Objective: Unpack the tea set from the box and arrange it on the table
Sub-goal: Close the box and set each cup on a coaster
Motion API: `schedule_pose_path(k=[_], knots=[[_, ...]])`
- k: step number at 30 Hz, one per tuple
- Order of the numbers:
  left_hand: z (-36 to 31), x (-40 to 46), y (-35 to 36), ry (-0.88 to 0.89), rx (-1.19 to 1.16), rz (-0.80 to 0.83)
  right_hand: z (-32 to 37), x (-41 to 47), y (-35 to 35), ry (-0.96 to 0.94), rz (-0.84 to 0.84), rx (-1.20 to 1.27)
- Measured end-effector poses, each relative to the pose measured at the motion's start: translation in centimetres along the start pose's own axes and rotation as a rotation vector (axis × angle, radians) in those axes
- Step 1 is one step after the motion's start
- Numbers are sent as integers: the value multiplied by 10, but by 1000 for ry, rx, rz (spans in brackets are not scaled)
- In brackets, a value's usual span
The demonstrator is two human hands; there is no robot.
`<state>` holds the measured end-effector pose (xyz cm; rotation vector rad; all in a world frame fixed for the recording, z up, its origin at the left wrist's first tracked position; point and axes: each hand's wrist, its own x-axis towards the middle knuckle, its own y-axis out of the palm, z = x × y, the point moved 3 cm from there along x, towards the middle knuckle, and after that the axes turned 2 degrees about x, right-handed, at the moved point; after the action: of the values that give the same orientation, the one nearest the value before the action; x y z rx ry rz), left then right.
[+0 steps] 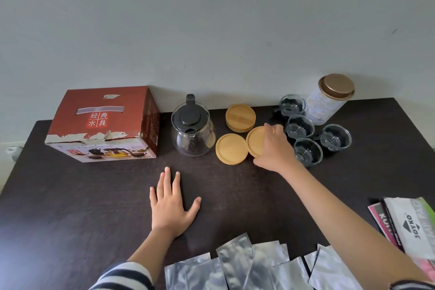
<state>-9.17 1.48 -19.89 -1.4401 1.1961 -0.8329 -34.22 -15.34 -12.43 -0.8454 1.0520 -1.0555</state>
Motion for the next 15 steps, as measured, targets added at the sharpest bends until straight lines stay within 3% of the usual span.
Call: schedule_pose_path(k=[7,15], knots=[[0,0,0,0,-5,-1,8,7,2,-48,206,-311],[1,1,2,1,-18,-14,8,27,-5,-46,326,-281]])
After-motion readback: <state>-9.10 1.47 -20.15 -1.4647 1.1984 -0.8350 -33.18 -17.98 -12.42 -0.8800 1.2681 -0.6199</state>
